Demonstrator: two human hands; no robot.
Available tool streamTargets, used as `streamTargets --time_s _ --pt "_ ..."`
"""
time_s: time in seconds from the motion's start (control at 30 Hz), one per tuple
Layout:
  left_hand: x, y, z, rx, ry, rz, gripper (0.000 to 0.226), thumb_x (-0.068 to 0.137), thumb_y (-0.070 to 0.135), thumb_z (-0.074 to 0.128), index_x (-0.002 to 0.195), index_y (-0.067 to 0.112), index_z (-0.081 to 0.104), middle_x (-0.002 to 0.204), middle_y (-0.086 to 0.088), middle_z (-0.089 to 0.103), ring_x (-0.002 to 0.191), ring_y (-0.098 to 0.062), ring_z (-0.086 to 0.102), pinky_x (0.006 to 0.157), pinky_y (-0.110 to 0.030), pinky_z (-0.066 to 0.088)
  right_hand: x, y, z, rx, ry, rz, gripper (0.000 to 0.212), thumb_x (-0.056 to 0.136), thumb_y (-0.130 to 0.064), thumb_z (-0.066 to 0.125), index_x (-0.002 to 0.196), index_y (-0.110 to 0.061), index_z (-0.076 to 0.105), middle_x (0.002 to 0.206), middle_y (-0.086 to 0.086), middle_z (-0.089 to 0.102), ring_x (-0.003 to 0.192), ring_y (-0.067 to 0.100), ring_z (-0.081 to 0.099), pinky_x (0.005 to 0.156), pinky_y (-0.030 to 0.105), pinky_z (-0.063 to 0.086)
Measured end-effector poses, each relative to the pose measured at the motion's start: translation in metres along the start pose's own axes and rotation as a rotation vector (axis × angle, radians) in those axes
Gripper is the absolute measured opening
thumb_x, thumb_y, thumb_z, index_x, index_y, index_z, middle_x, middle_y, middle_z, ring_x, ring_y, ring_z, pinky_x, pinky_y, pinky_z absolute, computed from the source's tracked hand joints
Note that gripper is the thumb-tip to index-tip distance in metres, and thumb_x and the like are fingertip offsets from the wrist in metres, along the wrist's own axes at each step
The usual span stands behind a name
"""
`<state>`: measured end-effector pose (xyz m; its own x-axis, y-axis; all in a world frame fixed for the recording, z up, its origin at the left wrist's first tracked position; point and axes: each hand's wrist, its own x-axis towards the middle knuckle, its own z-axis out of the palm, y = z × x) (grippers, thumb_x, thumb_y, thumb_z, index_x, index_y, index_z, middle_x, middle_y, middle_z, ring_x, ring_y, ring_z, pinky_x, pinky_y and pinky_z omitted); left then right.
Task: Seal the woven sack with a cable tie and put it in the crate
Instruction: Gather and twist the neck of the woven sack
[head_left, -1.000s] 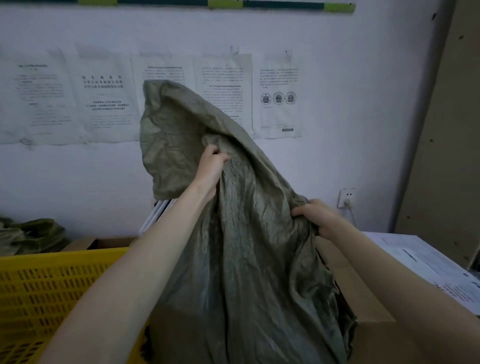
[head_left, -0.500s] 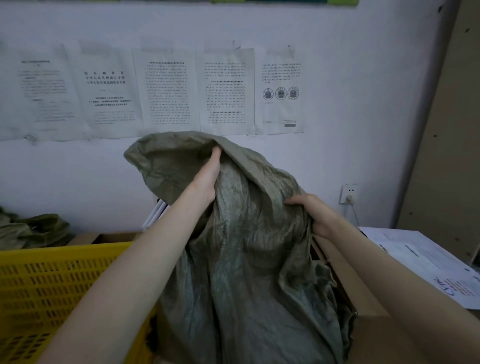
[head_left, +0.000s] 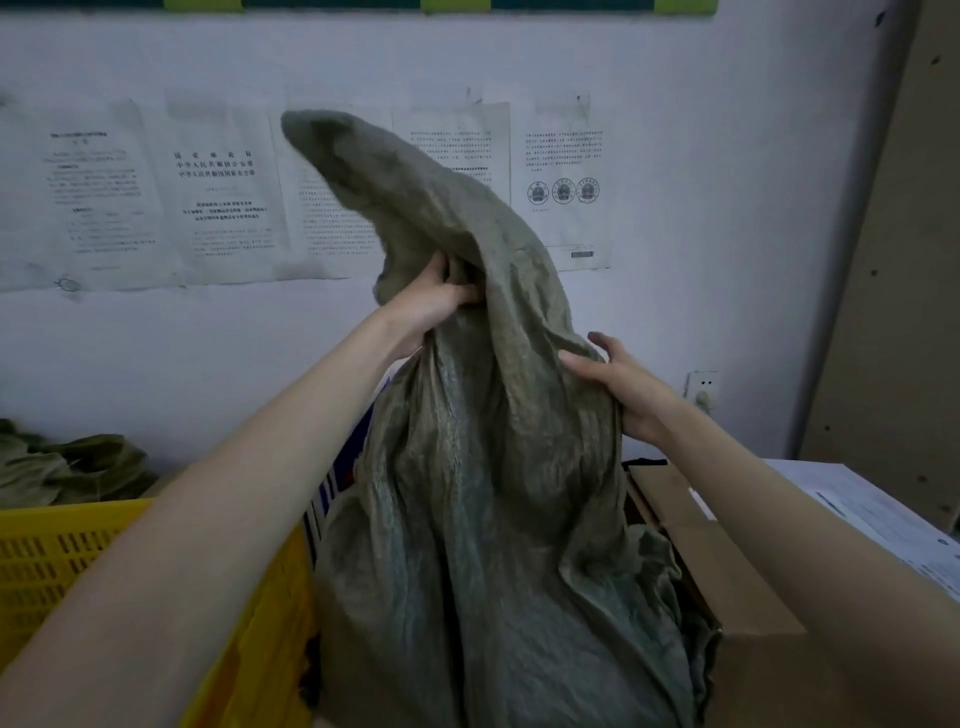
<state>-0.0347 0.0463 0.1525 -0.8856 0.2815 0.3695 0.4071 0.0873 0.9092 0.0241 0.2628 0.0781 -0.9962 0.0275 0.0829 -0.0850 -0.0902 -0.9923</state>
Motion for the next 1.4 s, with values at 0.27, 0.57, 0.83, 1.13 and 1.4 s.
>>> streamTargets --time_s 0.27,0.57,0.83,1.13,1.4 --pt "-0.005 0.002 0.017 0.055 -0.275 -0.035 0.043 0.096 0.022 0.053 0.138 0.021 0.045 0.120 0.005 0.065 0.105 -0.011 0.065 0.086 -0.022 0.053 -0.001 -0.006 0.033 -0.007 0.057 0.013 0.026 0.085 -0.009 0.067 0.109 -0.001 0.062 0.090 0.013 0.071 0.077 0.022 0.070 0.058 0.030 0.057" --pt "-0.009 -0.024 0.022 0.274 -0.101 0.135 0.026 0.100 0.021 0.043 0.103 0.011 0.066 0.111 -0.005 0.066 0.105 -0.017 0.060 0.094 -0.029 0.043 0.004 -0.002 0.033 0.233 0.012 -0.009 0.034 0.085 -0.004 0.063 0.118 0.004 0.061 0.110 0.023 0.068 0.092 0.031 0.069 0.067 0.037 0.060" --pt "-0.019 -0.067 0.029 0.132 0.271 0.124 0.051 0.078 0.063 0.055 0.103 0.019 0.049 0.115 -0.006 0.052 0.106 -0.018 0.055 0.092 -0.035 0.045 0.009 -0.003 0.035 0.275 0.187 -0.048 0.023 0.087 0.000 0.056 0.109 0.001 0.061 0.101 0.020 0.068 0.086 0.028 0.068 0.067 0.037 0.059" --pt "-0.062 -0.136 0.069 0.248 -0.304 -0.253 0.118 0.050 0.081 0.073 0.148 0.037 0.025 0.143 0.015 0.046 0.132 -0.012 0.044 0.116 -0.041 0.028 0.020 -0.024 0.030 0.259 0.232 -0.102 0.031 0.087 0.000 0.057 0.117 0.001 0.059 0.105 0.018 0.068 0.087 0.026 0.069 0.071 0.035 0.059" --pt "-0.058 -0.152 0.084 0.114 -0.147 -0.246 0.087 0.043 0.063 0.086 0.121 0.031 0.063 0.119 0.010 0.067 0.114 -0.018 0.060 0.104 -0.043 0.044 0.018 -0.038 0.035 0.192 0.238 -0.159 0.024 0.085 0.007 0.056 0.109 0.003 0.058 0.090 0.017 0.066 0.077 0.026 0.067 0.066 0.035 0.060"
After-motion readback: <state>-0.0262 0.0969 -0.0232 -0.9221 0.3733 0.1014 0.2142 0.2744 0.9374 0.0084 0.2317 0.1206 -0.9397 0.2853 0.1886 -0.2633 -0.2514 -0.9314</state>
